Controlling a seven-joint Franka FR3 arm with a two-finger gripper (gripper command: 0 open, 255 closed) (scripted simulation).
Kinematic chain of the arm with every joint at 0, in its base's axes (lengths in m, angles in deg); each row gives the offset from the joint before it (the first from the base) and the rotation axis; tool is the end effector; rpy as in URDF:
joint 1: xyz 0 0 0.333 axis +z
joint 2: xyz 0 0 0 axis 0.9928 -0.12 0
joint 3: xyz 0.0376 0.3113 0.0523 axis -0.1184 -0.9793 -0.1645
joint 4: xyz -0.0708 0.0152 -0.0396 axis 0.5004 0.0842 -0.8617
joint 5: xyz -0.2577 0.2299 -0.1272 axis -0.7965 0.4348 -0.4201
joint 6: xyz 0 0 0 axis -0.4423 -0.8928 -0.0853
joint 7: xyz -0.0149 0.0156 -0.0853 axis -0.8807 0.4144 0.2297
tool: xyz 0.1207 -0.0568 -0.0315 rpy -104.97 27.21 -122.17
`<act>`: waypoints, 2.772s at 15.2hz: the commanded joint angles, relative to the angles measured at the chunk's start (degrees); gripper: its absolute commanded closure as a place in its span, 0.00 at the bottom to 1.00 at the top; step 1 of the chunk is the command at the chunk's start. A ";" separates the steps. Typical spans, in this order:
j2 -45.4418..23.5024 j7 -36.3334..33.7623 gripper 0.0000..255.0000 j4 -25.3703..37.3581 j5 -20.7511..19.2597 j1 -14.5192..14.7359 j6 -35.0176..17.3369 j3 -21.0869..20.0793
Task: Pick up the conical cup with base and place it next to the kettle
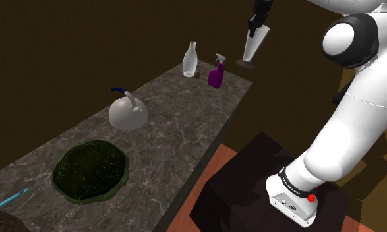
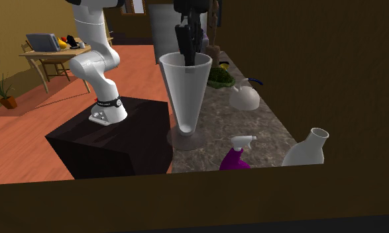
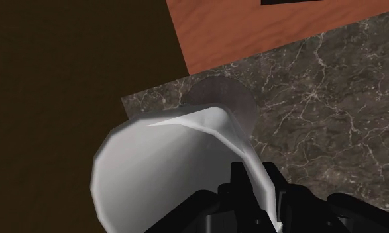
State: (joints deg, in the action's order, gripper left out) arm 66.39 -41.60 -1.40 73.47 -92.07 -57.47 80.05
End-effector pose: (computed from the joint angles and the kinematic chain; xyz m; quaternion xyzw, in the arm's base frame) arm 0.5498 -0.2740 0.5815 0.9959 -0.0154 0.0160 0.0882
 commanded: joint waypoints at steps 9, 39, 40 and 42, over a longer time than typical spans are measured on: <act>0.81 -3.21 1.00 4.20 -0.86 2.58 5.38 -1.12; -3.15 -39.45 1.00 10.69 -5.63 25.96 13.62 -15.52; -2.68 -39.62 1.00 9.20 -5.64 25.96 12.61 -15.53; -1.85 -39.95 1.00 6.40 -5.67 25.96 10.66 -15.55</act>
State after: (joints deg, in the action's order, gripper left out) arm 64.36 -81.31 5.88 67.82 -66.16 -46.05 64.53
